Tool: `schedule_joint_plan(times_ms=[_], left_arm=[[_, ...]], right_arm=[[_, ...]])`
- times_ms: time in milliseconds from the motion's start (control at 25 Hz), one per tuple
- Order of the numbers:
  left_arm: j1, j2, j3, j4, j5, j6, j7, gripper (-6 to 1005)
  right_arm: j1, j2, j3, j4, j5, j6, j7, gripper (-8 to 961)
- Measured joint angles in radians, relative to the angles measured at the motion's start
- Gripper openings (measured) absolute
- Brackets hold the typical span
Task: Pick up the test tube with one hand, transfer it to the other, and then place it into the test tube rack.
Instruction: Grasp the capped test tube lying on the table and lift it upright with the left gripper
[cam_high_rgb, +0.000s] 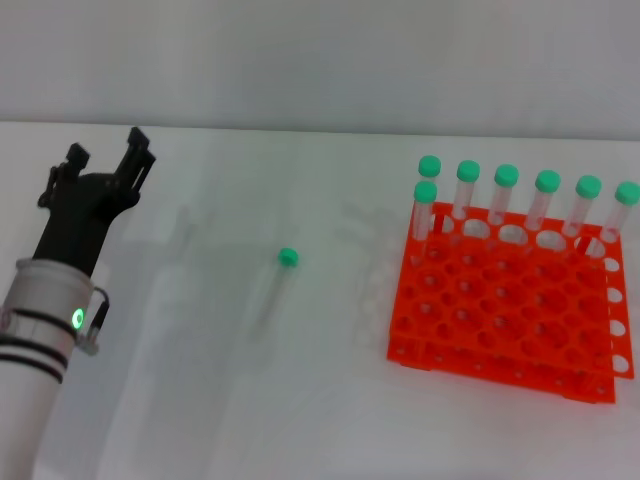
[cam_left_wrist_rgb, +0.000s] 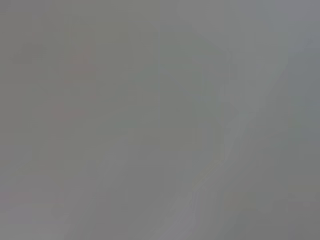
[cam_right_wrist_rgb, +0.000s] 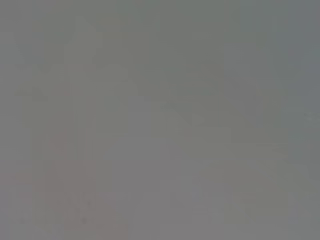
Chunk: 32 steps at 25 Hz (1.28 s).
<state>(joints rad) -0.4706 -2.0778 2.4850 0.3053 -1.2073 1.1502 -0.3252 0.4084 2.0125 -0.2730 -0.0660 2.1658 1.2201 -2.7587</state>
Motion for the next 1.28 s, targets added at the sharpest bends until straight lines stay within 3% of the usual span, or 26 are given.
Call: schedule_joint_plan(times_ms=[240, 520, 720, 880, 1000, 1120, 1200, 1280], left_arm=[[-0.084, 0.042, -0.001, -0.016, 0.032, -0.087, -0.083, 872], [-0.176, 0.099, -0.001, -0.084, 0.168, -0.120, -0.317, 868], [-0.263, 0.145, 0.008, -0.200, 0.338, -0.126, -0.644, 865], [-0.375, 0.188, 0.018, -0.377, 0.609, -0.093, -1.049, 863], [-0.450, 0.200, 0.103, -0.519, 0.728, -0.025, -1.295, 861], [-0.500, 0.202, 0.294, -0.627, 0.738, 0.047, -1.503, 860], [-0.535, 0.202, 0.359, -0.693, 0.779, 0.097, -1.613, 859], [-0.585, 0.201, 0.362, -0.774, 0.893, 0.157, -1.722, 858]], right_arm=[[-0.002, 0.000, 0.000, 0.000, -0.001, 0.001, 0.001, 870], [-0.006, 0.000, 0.000, 0.000, 0.000, 0.003, 0.001, 867], [-0.009, 0.000, 0.000, 0.000, 0.001, 0.004, 0.001, 865], [-0.011, 0.000, 0.000, 0.000, 0.002, 0.006, 0.001, 864], [-0.011, -0.001, 0.000, 0.000, 0.002, 0.008, 0.001, 863], [-0.011, -0.001, 0.001, 0.000, 0.002, 0.012, 0.002, 861], [-0.013, -0.002, 0.001, 0.000, 0.002, 0.014, 0.002, 861], [-0.013, -0.002, 0.001, -0.001, 0.002, 0.015, 0.002, 860]])
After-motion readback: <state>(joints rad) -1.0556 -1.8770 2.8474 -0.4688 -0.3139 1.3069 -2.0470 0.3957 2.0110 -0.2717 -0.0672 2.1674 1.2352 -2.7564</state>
